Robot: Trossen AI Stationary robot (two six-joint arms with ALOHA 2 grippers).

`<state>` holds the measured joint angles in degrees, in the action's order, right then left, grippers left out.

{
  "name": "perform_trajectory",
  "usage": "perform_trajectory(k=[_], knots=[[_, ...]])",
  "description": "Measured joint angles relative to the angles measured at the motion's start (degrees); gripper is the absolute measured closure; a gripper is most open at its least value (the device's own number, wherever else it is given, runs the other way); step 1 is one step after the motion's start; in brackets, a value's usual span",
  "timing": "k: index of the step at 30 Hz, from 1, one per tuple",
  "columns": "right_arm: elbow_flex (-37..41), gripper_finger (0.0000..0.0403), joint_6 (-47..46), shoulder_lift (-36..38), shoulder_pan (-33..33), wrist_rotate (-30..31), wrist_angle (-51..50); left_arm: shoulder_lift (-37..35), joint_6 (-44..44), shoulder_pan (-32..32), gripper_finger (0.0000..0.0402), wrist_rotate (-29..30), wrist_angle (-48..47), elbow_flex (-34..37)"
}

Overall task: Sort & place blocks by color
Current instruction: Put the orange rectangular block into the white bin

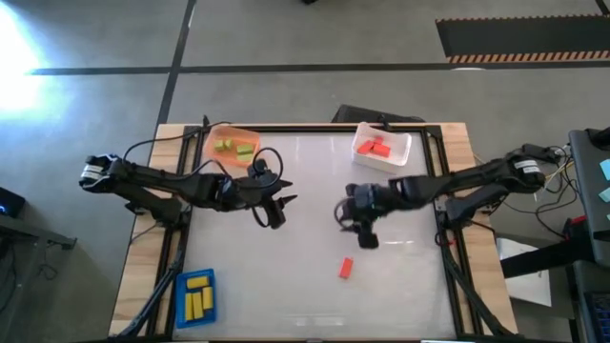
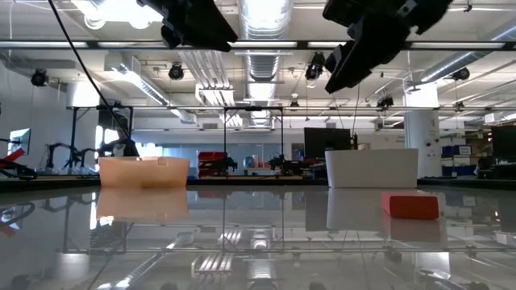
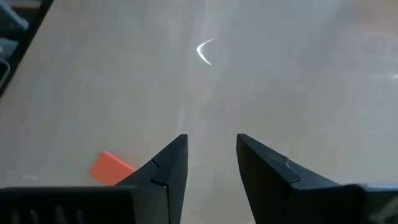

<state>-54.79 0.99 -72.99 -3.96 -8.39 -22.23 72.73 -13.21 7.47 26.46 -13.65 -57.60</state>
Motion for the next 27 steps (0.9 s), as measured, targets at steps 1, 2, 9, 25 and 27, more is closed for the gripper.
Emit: perform_trajectory(k=[1, 2, 9, 25, 27], knots=[[1.38, 0.0279, -0.07, -0.25, -1.34, 0.88, 1.78, 0.00, 0.01, 0.09, 0.0240, -0.01, 0.00, 0.00], [2.50, 0.0282, -0.27, -0.31, -2.48, 1.78, 3.52, 0.00, 0.02, 0.11, 0.0240, -0.03, 0.00, 0.00], [10.87, 0.0304, -5.41, -0.31, -9.73, 7.01, 10.96, 0.00, -0.03, 0.08, 0.0240, -0.02, -0.12, 0.00], [11.87, 0.0309, -4.50, -0.33, -21.06, 16.01, 13.68, 0.00, 0.08, 0.04, 0.0240, 0.00, 0.13, 0.00], [11.85, 0.0293, -3.20, -0.33, -21.06, 15.97, 13.52, 0.00, 0.08, 0.04, 0.0240, 0.06, 0.43, 0.00]])
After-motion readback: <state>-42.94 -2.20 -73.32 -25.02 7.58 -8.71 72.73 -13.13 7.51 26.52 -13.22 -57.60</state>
